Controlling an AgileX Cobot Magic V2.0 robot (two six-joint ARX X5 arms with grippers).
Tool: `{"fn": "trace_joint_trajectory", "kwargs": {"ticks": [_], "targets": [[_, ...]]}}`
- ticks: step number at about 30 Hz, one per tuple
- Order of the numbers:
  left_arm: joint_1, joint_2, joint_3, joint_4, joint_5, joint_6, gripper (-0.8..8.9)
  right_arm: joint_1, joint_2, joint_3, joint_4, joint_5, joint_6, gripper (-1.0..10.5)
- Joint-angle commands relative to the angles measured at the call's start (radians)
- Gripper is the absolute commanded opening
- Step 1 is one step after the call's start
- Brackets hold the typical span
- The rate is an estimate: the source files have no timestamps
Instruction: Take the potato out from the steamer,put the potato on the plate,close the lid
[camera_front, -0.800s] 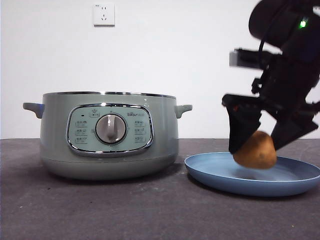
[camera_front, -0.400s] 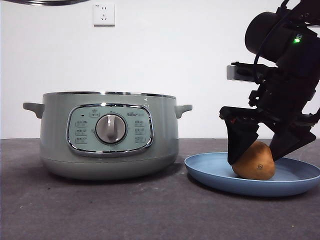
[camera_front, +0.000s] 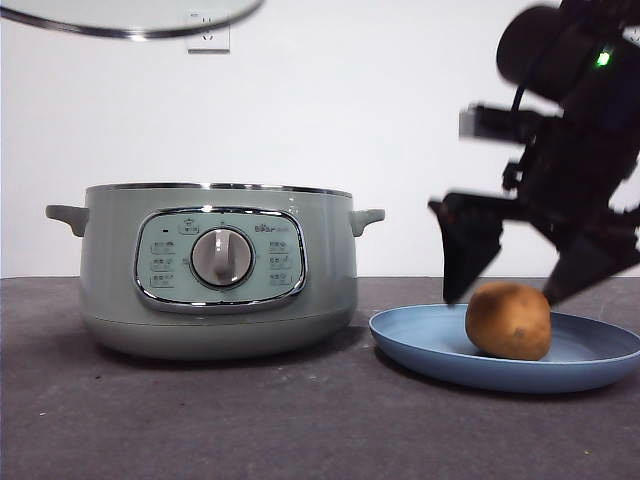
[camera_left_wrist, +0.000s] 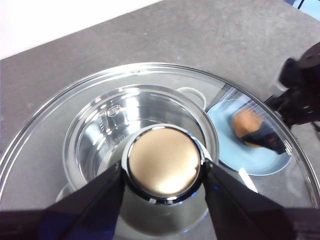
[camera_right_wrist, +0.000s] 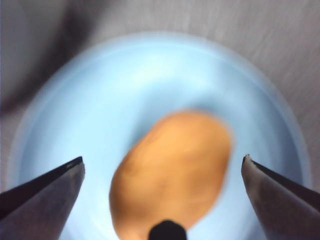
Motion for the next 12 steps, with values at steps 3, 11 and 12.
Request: {"fn": "trace_joint_trajectory", "kwargs": {"ticks": [3,11,12], "targets": [[-0.020,0.082,0.010,0.093,0.010,0.039,-0.09,0.000,-0.126,-0.008,-0.027,0.002,0.006,6.9],[-0.053,0.243,0.010,0.204,0.007,0.063,-0.09,0.000,-0.415,-0.006,-0.086,0.002,0.032,6.9],[-0.055,0.264,0.010,0.217,0.006,0.063,-0.09,0.000,-0.452,-0.003,-0.092,0.002,0.032,6.9]]}}
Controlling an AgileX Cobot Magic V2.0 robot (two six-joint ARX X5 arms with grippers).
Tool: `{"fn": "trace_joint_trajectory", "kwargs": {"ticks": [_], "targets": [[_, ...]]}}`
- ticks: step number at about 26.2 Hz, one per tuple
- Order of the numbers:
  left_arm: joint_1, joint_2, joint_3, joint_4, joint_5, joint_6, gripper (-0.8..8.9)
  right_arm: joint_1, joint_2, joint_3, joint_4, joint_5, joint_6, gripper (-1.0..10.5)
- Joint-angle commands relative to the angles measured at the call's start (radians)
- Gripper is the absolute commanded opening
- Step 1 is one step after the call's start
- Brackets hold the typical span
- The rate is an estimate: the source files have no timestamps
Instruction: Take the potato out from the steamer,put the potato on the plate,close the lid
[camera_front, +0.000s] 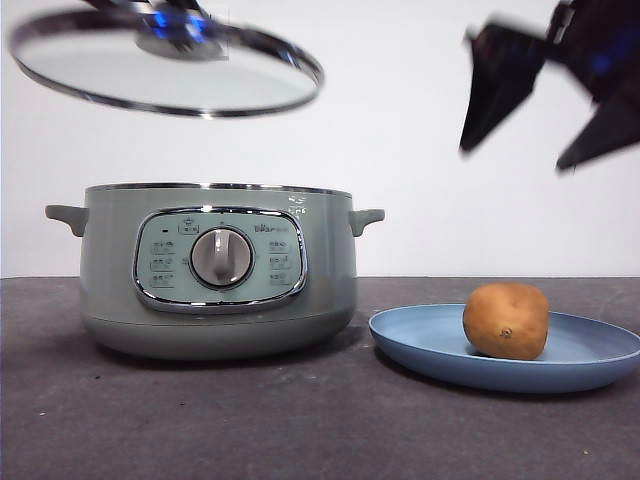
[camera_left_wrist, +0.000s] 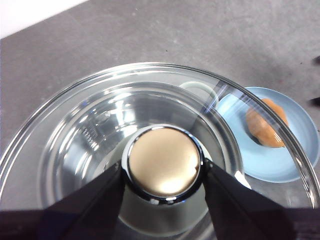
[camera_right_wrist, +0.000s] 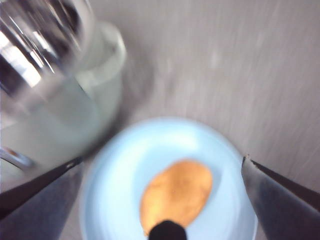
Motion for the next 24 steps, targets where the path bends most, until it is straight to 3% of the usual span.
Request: {"fn": "trace_joint_trajectory", "kwargs": {"ticks": [1,10,24], "targets": [[-0.008,0.040,0.010,0.067,0.010,0.016,-0.09,0.000,-0.089,0.001,-0.015,0.002,0.017,6.9],[-0.010,0.208,0.010,0.153,0.008,0.035,-0.09,0.000,-0.327,0.094,-0.112,0.005,0.016,6.9],[-0.009,0.280,0.010,0.138,0.007,0.035,-0.09,0.001,-0.345,0.096,-0.155,0.005,0.016,6.9]]}}
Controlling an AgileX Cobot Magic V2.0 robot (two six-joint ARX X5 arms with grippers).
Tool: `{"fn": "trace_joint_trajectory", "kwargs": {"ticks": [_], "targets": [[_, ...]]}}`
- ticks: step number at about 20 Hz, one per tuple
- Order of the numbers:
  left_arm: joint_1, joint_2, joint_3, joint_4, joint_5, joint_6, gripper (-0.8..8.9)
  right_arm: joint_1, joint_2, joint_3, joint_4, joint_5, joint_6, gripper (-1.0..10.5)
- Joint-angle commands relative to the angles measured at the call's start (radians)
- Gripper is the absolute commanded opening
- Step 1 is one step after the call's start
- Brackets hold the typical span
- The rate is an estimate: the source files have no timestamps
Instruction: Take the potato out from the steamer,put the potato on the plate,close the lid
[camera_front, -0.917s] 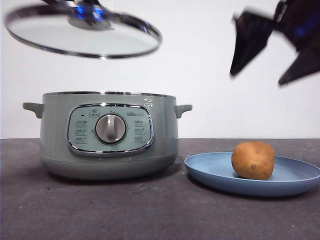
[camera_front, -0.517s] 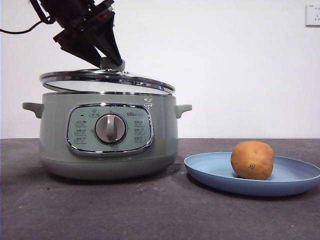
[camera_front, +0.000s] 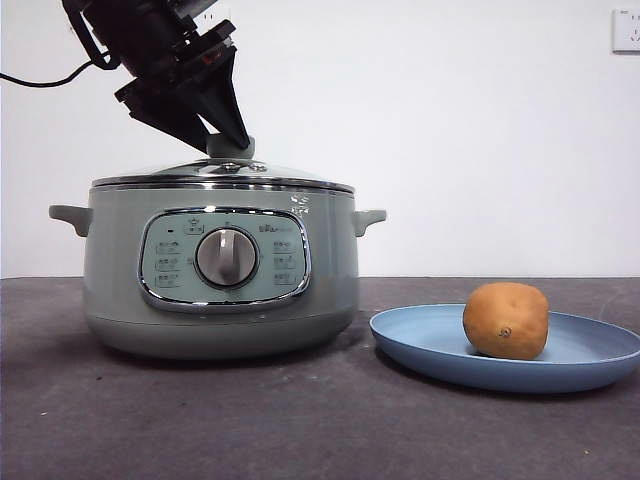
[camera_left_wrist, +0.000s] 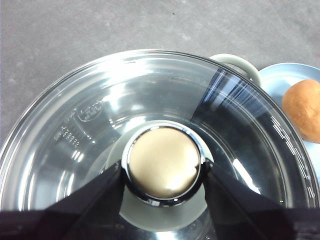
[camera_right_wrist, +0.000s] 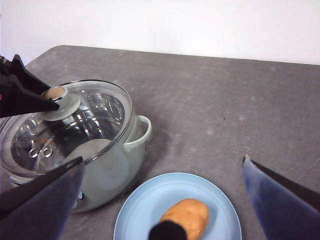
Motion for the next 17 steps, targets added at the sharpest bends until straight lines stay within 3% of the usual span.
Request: {"fn": "trace_joint_trajectory", "kwargs": {"ticks": [1,2,5,6,13,17], "targets": [[-0.002,0.012,0.008,-0.024,0.010,0.008,0.03,0.001,-0.002,0.001,0.005,0.002,0.009,6.9],[-0.002,0.012,0.008,-0.040,0.010,0.006,0.44,0.001,-0.002,0.001,0.005,-0.002,0.009,6.9],[-0.002,0.012,0.008,-0.056,0.010,0.001,5.15,0.001,-0.002,0.001,0.002,-0.005,0.009,6.9],[-0.002,0.012,0.008,-0.056,0.011,0.000,5.53,0.002,-0.002,0.001,-0.003,-0.005,0.009,6.9],[-0.002,-0.038,0.008,-0.063,0.011,-0.020,5.53,0.002,-0.002,0.001,-0.055,-0.010,0.016,6.9],[-0.002,-0.141,0.022,-0.093,0.012,-0.036,5.53,0.003,-0.002,0.001,-0.061,-0.077,0.035,6.9]]}}
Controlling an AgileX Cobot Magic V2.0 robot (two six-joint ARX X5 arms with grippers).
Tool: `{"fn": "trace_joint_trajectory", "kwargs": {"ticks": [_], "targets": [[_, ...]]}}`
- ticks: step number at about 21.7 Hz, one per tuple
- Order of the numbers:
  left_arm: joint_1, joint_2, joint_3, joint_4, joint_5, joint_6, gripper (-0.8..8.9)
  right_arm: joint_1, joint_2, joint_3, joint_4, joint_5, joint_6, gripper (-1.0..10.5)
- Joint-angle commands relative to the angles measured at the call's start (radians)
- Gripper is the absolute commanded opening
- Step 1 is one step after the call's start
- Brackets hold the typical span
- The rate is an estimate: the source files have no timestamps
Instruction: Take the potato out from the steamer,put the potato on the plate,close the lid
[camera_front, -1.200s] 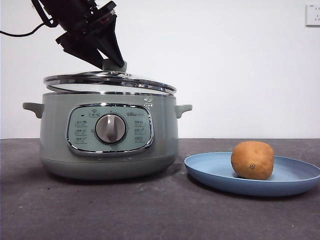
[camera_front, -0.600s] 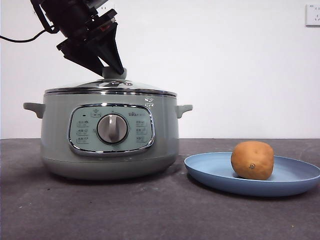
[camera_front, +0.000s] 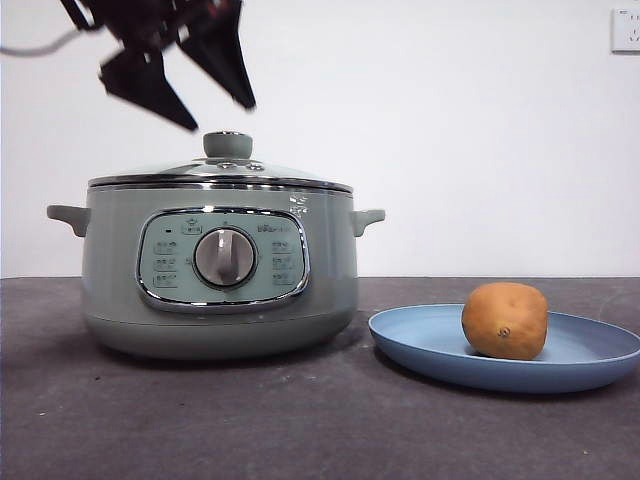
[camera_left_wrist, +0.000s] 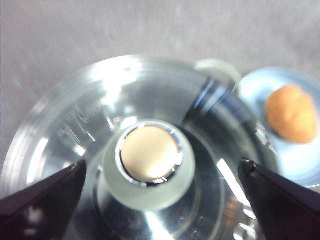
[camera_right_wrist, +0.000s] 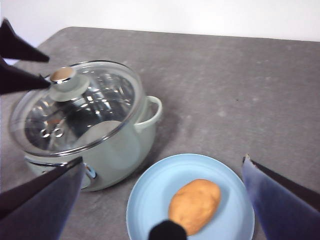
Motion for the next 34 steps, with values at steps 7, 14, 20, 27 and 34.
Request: {"fn": "trace_joint_trajectory", "kwargs": {"ticks": [7,14,20,27,34], "targets": [[-0.007,-0.252,0.063,-0.369,0.038,-0.050,5.14,0.002,0.003,0.001,-0.165,-0.247,0.054,6.8],[-0.009,-0.357,0.069,-0.579,0.097,-0.048,-0.09,0.002,0.005,0.001,-0.301,-0.338,0.060,0.3],[-0.009,-0.357,0.069,-0.596,0.096,-0.050,-0.08,0.002,0.005,0.001,-0.301,-0.331,0.061,0.0],[-0.008,-0.357,0.069,-0.589,0.092,-0.050,-0.03,0.001,0.004,0.001,-0.301,-0.330,0.060,0.0],[-0.008,-0.356,0.069,-0.571,0.089,-0.050,-0.03,0.001,0.004,0.001,-0.301,-0.330,0.060,0.0]]}}
